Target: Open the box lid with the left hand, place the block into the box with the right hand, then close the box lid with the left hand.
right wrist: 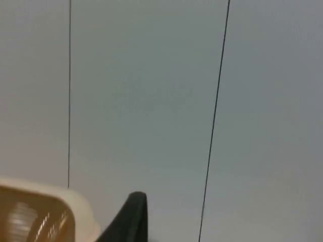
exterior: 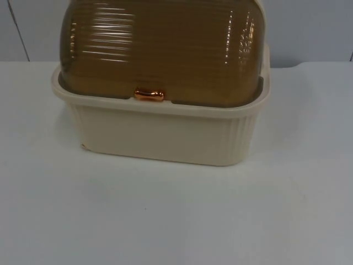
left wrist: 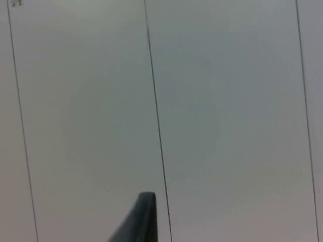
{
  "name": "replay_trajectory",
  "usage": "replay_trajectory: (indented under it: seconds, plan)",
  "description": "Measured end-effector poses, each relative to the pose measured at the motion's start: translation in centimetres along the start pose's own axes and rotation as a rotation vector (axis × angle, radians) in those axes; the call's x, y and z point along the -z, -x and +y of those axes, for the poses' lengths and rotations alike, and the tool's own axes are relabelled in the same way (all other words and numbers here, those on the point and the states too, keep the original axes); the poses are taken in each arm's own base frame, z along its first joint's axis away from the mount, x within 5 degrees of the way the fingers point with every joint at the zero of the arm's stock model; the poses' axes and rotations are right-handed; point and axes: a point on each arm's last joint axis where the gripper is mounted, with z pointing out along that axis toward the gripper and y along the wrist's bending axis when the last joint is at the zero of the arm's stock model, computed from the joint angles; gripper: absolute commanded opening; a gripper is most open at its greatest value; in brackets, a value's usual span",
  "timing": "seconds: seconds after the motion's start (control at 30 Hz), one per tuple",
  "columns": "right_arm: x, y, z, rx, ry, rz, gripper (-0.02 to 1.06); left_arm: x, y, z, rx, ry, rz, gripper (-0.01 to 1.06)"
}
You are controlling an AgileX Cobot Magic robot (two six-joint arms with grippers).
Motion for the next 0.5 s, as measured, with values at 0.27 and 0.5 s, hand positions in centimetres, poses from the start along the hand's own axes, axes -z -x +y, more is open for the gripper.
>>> replay_trajectory:
  seconds: [0.27,0.5]
  plan:
    - [-2.8,-4.1,0.4,-0.053,0.023,0.202,1.05,-1.0,-2.4,-0.2,-0.001,-0.008,0.088,1.05]
    - [-4.6,-6.9,0.6,-0.067,0.034,0.325,1.05,-3.0,-6.1,-0.6,-0.002,-0.02,0.26,1.05]
